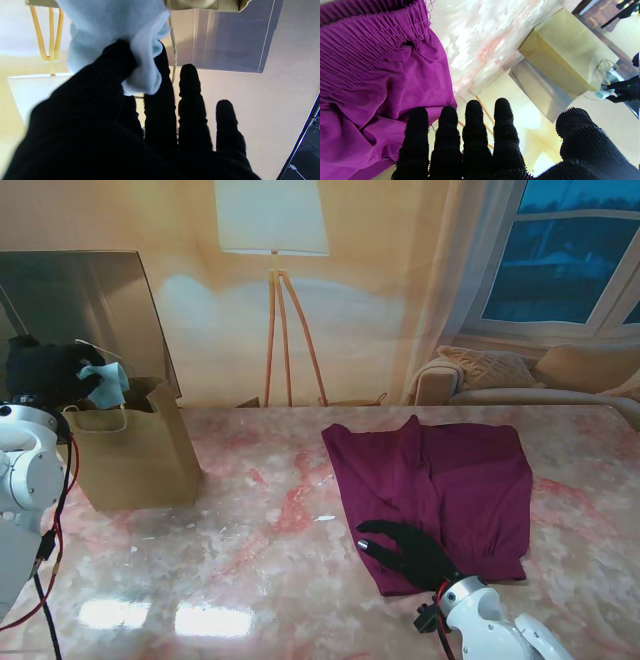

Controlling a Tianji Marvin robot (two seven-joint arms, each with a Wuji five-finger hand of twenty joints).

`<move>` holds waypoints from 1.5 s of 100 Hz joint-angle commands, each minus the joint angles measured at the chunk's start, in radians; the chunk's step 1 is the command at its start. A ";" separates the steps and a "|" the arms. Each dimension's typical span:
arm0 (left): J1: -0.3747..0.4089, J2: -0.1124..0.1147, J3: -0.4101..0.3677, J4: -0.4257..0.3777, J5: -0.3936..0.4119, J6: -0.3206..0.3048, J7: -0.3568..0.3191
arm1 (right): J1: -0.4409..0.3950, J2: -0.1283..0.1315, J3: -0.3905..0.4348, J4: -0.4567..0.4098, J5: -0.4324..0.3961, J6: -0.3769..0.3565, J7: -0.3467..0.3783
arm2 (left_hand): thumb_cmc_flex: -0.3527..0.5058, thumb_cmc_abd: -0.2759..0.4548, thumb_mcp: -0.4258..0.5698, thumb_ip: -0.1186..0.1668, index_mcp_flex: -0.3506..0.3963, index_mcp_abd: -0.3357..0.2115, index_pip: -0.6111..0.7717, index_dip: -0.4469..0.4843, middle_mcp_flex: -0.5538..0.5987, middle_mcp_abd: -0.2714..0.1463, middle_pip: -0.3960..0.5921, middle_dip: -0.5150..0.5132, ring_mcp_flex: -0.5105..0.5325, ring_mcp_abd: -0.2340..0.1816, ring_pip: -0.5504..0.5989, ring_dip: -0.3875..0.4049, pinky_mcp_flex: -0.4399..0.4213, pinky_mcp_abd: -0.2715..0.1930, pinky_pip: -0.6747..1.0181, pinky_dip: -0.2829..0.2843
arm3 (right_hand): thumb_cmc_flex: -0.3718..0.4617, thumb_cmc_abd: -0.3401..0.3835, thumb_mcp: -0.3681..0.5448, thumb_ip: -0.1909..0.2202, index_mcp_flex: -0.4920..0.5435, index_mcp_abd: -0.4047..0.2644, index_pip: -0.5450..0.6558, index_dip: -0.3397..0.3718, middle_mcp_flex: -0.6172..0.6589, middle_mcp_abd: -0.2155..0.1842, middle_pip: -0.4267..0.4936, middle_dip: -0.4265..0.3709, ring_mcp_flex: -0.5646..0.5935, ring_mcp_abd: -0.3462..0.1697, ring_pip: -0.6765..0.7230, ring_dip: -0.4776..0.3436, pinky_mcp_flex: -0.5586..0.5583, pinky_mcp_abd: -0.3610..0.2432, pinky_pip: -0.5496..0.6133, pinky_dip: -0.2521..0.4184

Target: Fold the socks and the shorts into the kraft paper bag

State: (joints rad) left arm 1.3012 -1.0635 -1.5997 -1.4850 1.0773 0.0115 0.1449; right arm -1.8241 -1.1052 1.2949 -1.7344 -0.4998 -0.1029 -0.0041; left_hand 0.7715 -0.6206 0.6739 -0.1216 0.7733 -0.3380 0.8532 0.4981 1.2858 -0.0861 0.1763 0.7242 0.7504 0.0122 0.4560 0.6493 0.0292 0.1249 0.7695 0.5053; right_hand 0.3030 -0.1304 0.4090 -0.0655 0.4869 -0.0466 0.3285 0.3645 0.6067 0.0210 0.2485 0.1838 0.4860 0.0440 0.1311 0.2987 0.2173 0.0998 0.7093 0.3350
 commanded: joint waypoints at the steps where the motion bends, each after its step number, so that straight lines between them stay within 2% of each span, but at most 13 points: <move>1: -0.016 0.003 0.007 0.013 0.003 -0.001 0.007 | -0.001 0.000 -0.006 0.001 -0.002 0.002 0.006 | 0.008 -0.002 0.053 -0.048 0.015 -0.015 0.051 -0.003 0.032 -0.044 -0.013 -0.012 -0.017 -0.005 0.004 0.005 -0.016 0.020 0.012 0.018 | 0.004 0.032 -0.025 0.028 0.026 -0.026 0.015 0.010 0.020 0.006 0.017 0.006 0.018 0.008 0.017 0.018 -0.014 0.003 0.022 0.032; 14: -0.037 -0.003 0.030 0.028 -0.014 0.019 0.031 | 0.001 0.000 -0.010 0.003 -0.002 0.007 0.009 | 0.012 0.000 0.053 -0.047 0.012 -0.004 0.054 -0.005 0.029 -0.037 -0.014 -0.012 -0.025 0.000 0.007 0.007 -0.020 0.020 0.015 0.020 | 0.005 0.030 -0.025 0.028 0.027 -0.024 0.016 0.011 0.021 0.005 0.017 0.006 0.018 0.009 0.017 0.018 -0.014 0.004 0.022 0.032; 32: -0.034 0.012 0.045 0.024 0.031 0.013 -0.044 | 0.000 -0.001 -0.008 0.002 -0.002 0.008 0.007 | 0.006 -0.003 0.045 -0.049 0.007 0.013 0.035 -0.025 0.007 -0.033 -0.026 -0.021 -0.049 0.007 -0.010 -0.002 -0.033 0.018 0.001 0.014 | 0.005 0.030 -0.026 0.028 0.026 -0.022 0.016 0.011 0.021 0.004 0.018 0.007 0.018 0.007 0.017 0.018 -0.014 0.003 0.022 0.032; 42: -0.020 0.014 0.040 0.009 0.028 0.012 -0.087 | -0.001 -0.001 -0.006 0.003 -0.002 0.008 0.005 | -0.006 0.003 0.018 -0.049 -0.014 0.084 -0.061 -0.074 -0.152 0.008 0.036 -0.097 -0.101 0.015 -0.044 -0.017 -0.050 0.006 -0.026 0.010 | 0.006 0.030 -0.026 0.028 0.024 -0.028 0.014 0.011 0.020 0.004 0.018 0.006 0.017 0.008 0.017 0.018 -0.015 0.003 0.021 0.032; 53: 0.003 0.010 0.025 -0.022 -0.017 0.013 -0.117 | -0.002 -0.002 -0.004 0.002 -0.003 0.009 -0.001 | -0.059 0.025 0.057 -0.055 -0.024 0.167 -0.244 -0.092 -0.338 0.060 0.059 -0.303 -0.182 0.026 -0.086 -0.030 -0.077 -0.019 -0.073 0.011 | 0.009 0.031 -0.025 0.028 0.025 -0.025 0.016 0.011 0.022 0.005 0.018 0.007 0.018 0.008 0.017 0.018 -0.014 0.004 0.022 0.033; 73: 0.032 0.005 0.009 -0.076 -0.049 0.004 -0.135 | -0.005 -0.003 -0.001 0.003 -0.004 0.005 -0.006 | -0.121 0.047 0.044 -0.039 -0.034 0.173 -0.299 -0.079 -0.498 0.112 0.015 -0.334 -0.289 0.044 -0.135 -0.052 -0.071 -0.062 -0.069 0.031 | 0.009 0.030 -0.027 0.028 0.026 -0.023 0.016 0.011 0.022 0.005 0.019 0.007 0.019 0.009 0.018 0.018 -0.013 0.004 0.022 0.033; 82: 0.035 0.009 0.009 -0.087 -0.024 0.007 -0.146 | -0.007 -0.003 0.001 0.002 -0.004 0.003 -0.008 | -0.142 0.036 0.082 -0.023 -0.039 0.180 -0.333 -0.072 -0.524 0.108 0.009 -0.345 -0.303 0.045 -0.144 -0.065 -0.070 -0.054 -0.075 0.044 | 0.009 0.030 -0.027 0.028 0.026 -0.024 0.016 0.011 0.022 0.005 0.019 0.007 0.019 0.008 0.018 0.018 -0.012 0.005 0.023 0.033; 87: 0.037 0.011 0.007 -0.094 -0.017 0.003 -0.165 | -0.008 -0.003 0.003 0.002 -0.005 0.000 -0.008 | -0.168 0.027 0.118 0.003 -0.048 0.194 -0.359 -0.078 -0.545 0.111 0.002 -0.352 -0.317 0.045 -0.153 -0.075 -0.081 -0.052 -0.086 0.046 | 0.008 0.030 -0.028 0.028 0.024 -0.025 0.015 0.010 0.021 0.006 0.018 0.007 0.019 0.008 0.018 0.018 -0.012 0.005 0.023 0.033; 97: 0.042 0.014 0.003 -0.104 -0.005 0.002 -0.188 | -0.010 -0.003 0.006 0.003 -0.005 -0.002 -0.010 | -0.192 0.035 0.107 0.003 -0.056 0.203 -0.386 -0.088 -0.564 0.115 -0.003 -0.359 -0.332 0.050 -0.162 -0.084 -0.080 -0.049 -0.103 0.043 | 0.008 0.030 -0.028 0.028 0.025 -0.024 0.015 0.010 0.022 0.004 0.019 0.007 0.019 0.008 0.018 0.018 -0.013 0.005 0.023 0.033; 113: 0.053 0.015 -0.008 -0.127 -0.022 0.010 -0.227 | -0.011 -0.004 0.007 0.003 -0.004 -0.004 -0.012 | -0.206 0.141 0.044 0.024 -0.061 0.218 -0.408 -0.090 -0.594 0.131 -0.008 -0.364 -0.363 0.055 -0.168 -0.088 -0.081 -0.085 -0.127 0.049 | 0.008 0.030 -0.027 0.028 0.022 -0.023 0.014 0.010 0.019 0.005 0.017 0.006 0.018 0.009 0.017 0.018 -0.012 0.003 0.023 0.033; 123: 0.066 0.012 -0.014 -0.143 -0.029 0.006 -0.210 | -0.011 -0.004 0.008 0.003 -0.004 -0.004 -0.014 | -0.188 0.182 -0.007 0.015 -0.061 0.218 -0.411 -0.076 -0.587 0.130 -0.005 -0.363 -0.358 0.051 -0.166 -0.088 -0.075 -0.101 -0.153 0.052 | 0.009 0.028 -0.027 0.028 0.022 -0.019 0.013 0.009 0.020 0.006 0.016 0.006 0.019 0.009 0.018 0.018 -0.011 0.001 0.023 0.033; 134: 0.096 0.008 -0.027 -0.188 -0.046 -0.008 -0.201 | -0.012 -0.005 0.009 0.000 -0.008 -0.005 -0.017 | -0.170 0.222 -0.058 0.019 -0.067 0.223 -0.424 -0.073 -0.583 0.130 -0.007 -0.364 -0.337 0.050 -0.164 -0.090 -0.054 -0.087 -0.112 0.080 | 0.009 0.028 -0.027 0.028 0.023 -0.022 0.013 0.009 0.020 0.005 0.016 0.006 0.019 0.008 0.018 0.018 -0.010 -0.001 0.022 0.032; 150: 0.171 0.000 -0.056 -0.293 -0.057 -0.035 -0.183 | -0.010 -0.004 0.007 -0.001 -0.017 -0.006 -0.019 | -0.140 0.268 -0.135 0.034 -0.069 0.231 -0.440 -0.066 -0.565 0.136 -0.005 -0.363 -0.303 0.055 -0.180 -0.104 -0.018 -0.062 -0.112 0.075 | 0.010 0.029 -0.027 0.028 0.024 -0.020 0.014 0.009 0.021 0.006 0.016 0.006 0.021 0.010 0.019 0.018 -0.011 -0.011 0.017 0.028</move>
State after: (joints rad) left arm 1.4458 -1.0591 -1.6534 -1.7344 1.0251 -0.0092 -0.0516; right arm -1.8284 -1.1061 1.3058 -1.7303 -0.5104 -0.1052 -0.0222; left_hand 0.5967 -0.3865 0.5840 -0.1219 0.7257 -0.1153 0.4392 0.4148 0.7133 0.0146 0.1849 0.3695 0.4206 0.0571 0.3095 0.5580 0.0048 0.0528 0.6588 0.5653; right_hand 0.3030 -0.1304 0.4089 -0.0655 0.4869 -0.0466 0.3285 0.3645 0.6067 0.0211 0.2486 0.1838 0.4861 0.0440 0.1311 0.2987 0.2174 0.0998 0.7093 0.3350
